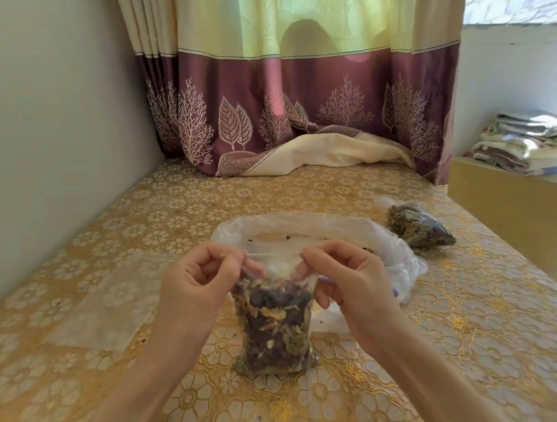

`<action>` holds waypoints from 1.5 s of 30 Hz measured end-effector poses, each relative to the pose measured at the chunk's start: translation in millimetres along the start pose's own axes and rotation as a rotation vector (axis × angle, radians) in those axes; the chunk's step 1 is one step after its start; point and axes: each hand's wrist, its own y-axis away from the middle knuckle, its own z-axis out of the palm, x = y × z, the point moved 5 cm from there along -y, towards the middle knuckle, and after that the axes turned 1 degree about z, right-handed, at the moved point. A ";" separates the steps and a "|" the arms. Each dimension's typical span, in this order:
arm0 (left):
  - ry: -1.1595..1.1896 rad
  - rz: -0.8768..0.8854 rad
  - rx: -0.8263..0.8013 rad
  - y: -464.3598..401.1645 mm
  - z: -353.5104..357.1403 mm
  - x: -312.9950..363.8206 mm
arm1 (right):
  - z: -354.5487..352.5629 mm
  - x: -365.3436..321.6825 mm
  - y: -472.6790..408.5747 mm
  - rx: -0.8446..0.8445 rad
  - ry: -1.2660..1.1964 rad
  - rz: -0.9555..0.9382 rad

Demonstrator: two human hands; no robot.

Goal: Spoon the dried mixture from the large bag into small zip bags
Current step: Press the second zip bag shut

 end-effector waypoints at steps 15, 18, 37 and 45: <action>-0.046 -0.007 -0.050 1.3 3.0 6.3 | 7.3 -6.1 3.8 -0.049 0.135 -0.097; -0.036 -0.008 -0.063 0.8 2.5 6.6 | 7.9 -7.4 4.1 -0.059 0.148 -0.117; -0.178 0.084 -0.106 2.7 5.9 11.2 | 12.8 -11.1 4.5 -0.139 0.295 -0.233; -0.252 0.162 -0.140 2.3 11.3 13.6 | 17.2 -12.7 5.4 -0.125 0.383 -0.274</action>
